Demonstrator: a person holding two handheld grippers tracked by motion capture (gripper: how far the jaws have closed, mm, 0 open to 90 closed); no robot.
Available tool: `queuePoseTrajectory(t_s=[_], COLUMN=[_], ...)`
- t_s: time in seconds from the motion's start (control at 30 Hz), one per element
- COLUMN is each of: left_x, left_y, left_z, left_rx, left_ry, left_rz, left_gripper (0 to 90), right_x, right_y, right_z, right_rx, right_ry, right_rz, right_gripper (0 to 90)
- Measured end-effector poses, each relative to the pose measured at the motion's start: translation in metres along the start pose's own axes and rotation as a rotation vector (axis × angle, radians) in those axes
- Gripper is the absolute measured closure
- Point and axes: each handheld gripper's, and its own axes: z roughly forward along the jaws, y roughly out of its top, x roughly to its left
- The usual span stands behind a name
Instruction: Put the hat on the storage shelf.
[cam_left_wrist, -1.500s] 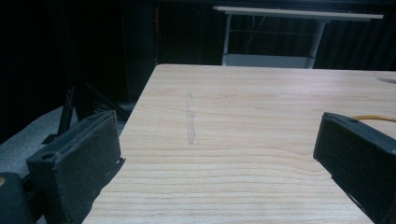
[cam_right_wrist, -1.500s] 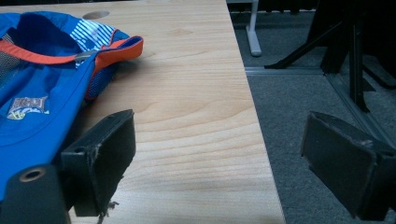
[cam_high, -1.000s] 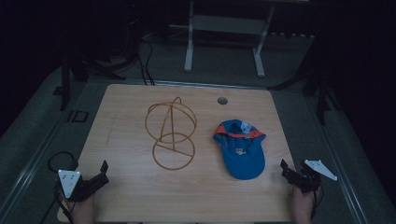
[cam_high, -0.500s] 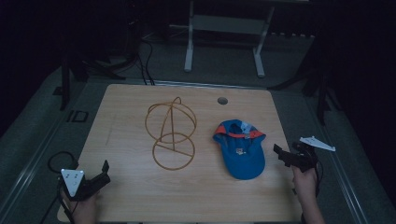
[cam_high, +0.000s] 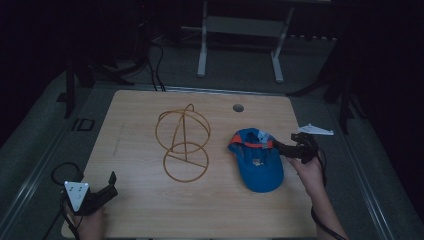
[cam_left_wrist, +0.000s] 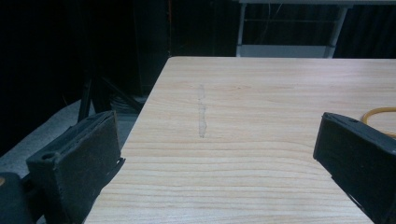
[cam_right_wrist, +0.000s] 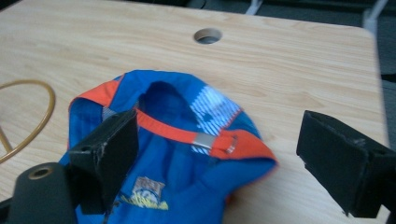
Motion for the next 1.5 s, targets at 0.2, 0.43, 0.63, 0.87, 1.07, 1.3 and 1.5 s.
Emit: queuePoseTrajectory(t_s=[0.2, 0.43, 0.63, 0.87, 1.07, 1.3, 1.5], left_x=[0.000, -0.001, 0.000, -0.001, -0.001, -0.001, -0.001], left_y=[0.000, 0.000, -0.001, -0.001, -0.001, -0.001, -0.001], left_z=[0.000, -0.001, -0.001, -0.001, -0.001, -0.001, -0.001], left_rx=[0.004, -0.003, -0.012, -0.011, -0.008, -0.010, -0.008], left_ry=[0.004, 0.006, -0.001, 0.005, 0.006, 0.006, 0.008], left_rz=[0.002, 0.005, 0.001, 0.006, 0.004, 0.003, 0.011], left_gripper=[1.1, 1.1, 1.1, 1.1, 1.1, 1.1, 1.1], right_x=[0.008, 0.014, 0.012, 0.003, 0.004, 0.005, 0.009], right_y=[0.010, 0.021, 0.022, 0.012, 0.006, -0.003, -0.003], right_z=[0.029, 0.061, 0.088, 0.115, 0.124, 0.130, 0.127], right_rx=[0.049, 0.091, 0.130, 0.209, 0.265, 0.305, 0.292], right_ry=[0.025, -0.019, -0.027, -0.085, -0.115, -0.064, -0.038], right_rz=[-0.016, -0.051, -0.038, -0.013, -0.057, -0.078, -0.109], right_gripper=[12.7, 12.0, 11.0, 11.5, 18.5, 40.1, 63.8])
